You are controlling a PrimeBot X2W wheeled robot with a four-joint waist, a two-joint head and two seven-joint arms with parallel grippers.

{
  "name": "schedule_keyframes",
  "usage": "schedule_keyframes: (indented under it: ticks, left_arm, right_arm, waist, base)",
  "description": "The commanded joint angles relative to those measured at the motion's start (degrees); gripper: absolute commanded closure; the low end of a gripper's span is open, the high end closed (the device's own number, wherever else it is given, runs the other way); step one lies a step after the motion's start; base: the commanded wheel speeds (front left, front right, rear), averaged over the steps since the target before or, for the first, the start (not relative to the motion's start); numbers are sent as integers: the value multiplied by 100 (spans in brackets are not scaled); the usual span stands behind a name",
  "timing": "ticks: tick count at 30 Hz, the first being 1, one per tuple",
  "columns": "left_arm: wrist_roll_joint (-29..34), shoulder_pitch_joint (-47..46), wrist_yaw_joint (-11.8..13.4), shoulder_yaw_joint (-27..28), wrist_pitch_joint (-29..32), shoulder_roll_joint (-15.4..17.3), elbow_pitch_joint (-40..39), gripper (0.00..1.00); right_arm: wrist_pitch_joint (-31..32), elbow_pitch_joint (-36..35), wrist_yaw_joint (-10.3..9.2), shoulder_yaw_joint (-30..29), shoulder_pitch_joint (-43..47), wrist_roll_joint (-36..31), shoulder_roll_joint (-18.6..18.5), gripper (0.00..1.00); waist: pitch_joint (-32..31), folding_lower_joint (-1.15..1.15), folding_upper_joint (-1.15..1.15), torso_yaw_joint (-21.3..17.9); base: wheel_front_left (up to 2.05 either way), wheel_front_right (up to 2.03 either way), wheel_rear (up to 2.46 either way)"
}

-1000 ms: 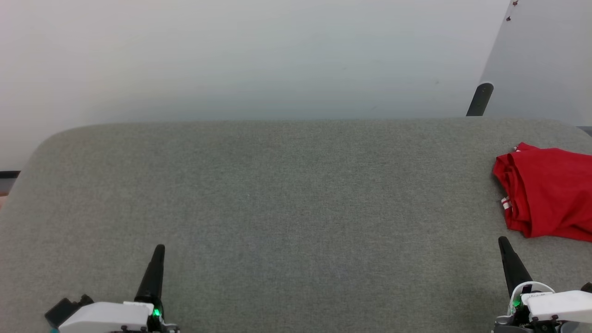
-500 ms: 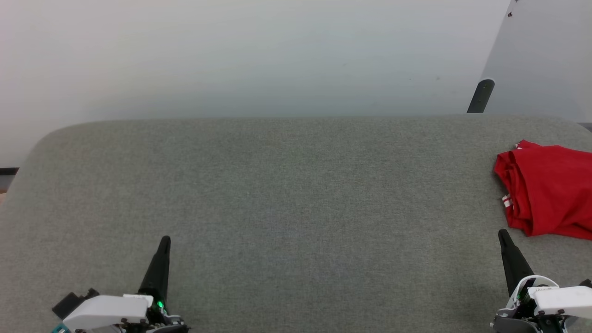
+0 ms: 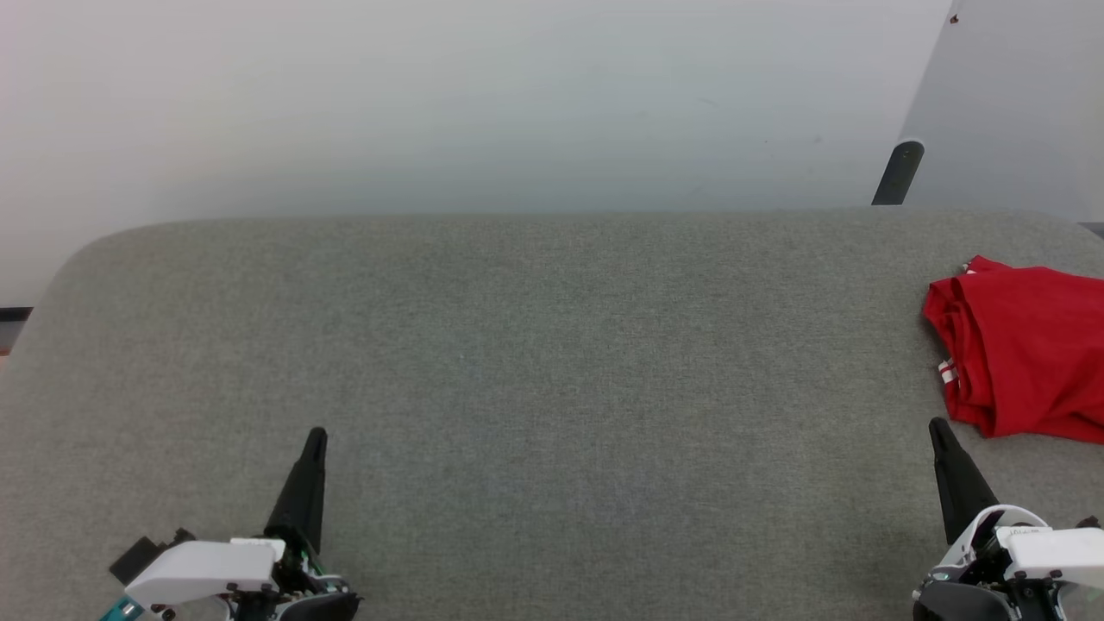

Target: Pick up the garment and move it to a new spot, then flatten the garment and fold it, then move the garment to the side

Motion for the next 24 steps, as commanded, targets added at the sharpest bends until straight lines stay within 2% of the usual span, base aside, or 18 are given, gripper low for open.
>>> schedule_keyframes:
  ticks: [1,24]
  left_arm:
    - [-16,-62,-20,14,12,-4,8,100]
    - [-17,-61,-20,12,10,-3,7,100]
  right_arm:
    - [15,-22,2,-8,-43,19,22,100]
    - [14,-18,2,-5,-39,20,21,100]
  waist:
    - [0,0,0,0]
    - [0,0,0,0]
  base:
    - [0,0,0]
    - [0,0,0]
